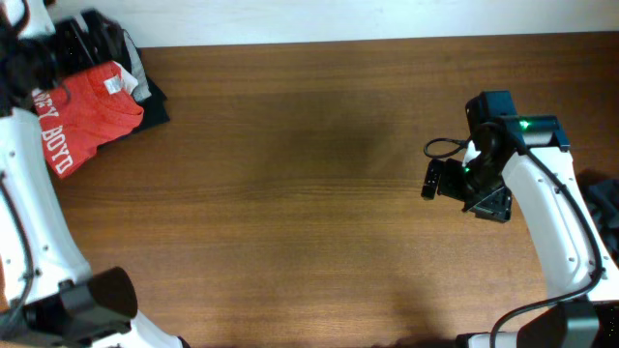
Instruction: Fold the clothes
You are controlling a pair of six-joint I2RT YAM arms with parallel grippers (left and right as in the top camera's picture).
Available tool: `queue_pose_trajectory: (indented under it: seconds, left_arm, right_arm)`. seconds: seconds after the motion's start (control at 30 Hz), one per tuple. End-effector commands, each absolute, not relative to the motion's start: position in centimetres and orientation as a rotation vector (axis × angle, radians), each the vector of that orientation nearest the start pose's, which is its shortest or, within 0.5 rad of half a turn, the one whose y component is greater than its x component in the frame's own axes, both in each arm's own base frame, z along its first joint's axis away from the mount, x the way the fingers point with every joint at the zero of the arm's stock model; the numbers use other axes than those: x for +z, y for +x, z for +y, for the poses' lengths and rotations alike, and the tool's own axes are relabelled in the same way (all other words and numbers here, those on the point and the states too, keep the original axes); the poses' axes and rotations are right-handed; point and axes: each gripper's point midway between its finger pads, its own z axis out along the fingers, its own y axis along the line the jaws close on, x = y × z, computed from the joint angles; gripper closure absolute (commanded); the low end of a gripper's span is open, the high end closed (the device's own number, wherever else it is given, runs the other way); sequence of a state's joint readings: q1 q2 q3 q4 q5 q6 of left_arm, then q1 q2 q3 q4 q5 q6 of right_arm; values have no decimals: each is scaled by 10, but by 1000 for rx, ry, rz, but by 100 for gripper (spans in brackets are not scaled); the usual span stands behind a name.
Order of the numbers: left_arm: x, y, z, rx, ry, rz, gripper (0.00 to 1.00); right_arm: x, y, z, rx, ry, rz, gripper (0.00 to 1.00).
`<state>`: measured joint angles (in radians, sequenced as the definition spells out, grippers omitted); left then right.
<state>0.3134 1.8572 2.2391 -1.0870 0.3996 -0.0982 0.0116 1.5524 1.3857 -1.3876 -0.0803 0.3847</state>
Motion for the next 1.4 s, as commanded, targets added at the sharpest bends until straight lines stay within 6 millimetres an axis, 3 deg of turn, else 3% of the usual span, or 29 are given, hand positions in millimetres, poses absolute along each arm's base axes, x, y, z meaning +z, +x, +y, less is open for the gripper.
queue_pose_trajectory:
  seconds: [0.0,0.07,0.17,0.27,0.4,0.5,0.63,0.7,0.83,1.03,1.2,1.37]
  left_arm:
    - [369,421,50,-492,-258,2315,1]
    - [381,375,29,-550,-254,2364,1]
    - [400,335,14,-497,-114,2358,1]
    - [429,277,-12,-471,-20,2302,1]
    - [439,211,-42,-460,105,2255,1]
    - [426,161,-55,-454,124,2226,1]
    - [389,100,-81,-563,138,2195,1]
    - [381,79,-86,-556,141,2156,1]
    - [378,59,-76,-422,120,2097,1]
    - [372,56,-84,-481,143,2100,1]
    - [338,78,-83,-529,192,2136,1]
    - [314,127,-92,-512,409,1837,1]
  right_arm:
    - [153,271,16,138,583,3079,1]
    - [153,271,16,138,583,3079,1]
    - [153,271,16,138,583,3079,1]
    - [153,271,16,138,583,3079,1]
    - [153,271,16,138,583,3079,1]
    - [153,271,16,138,583,3079,1]
    - [153,271,16,138,583,3079,1]
    - [153,271,16,138,583,3079,1]
    - [153,271,16,138,583,3079,1]
    - [153,271,16,138,583,3079,1]
    - [153,271,16,138,583,3079,1]
    - [153,271,16,138,583,3079,1]
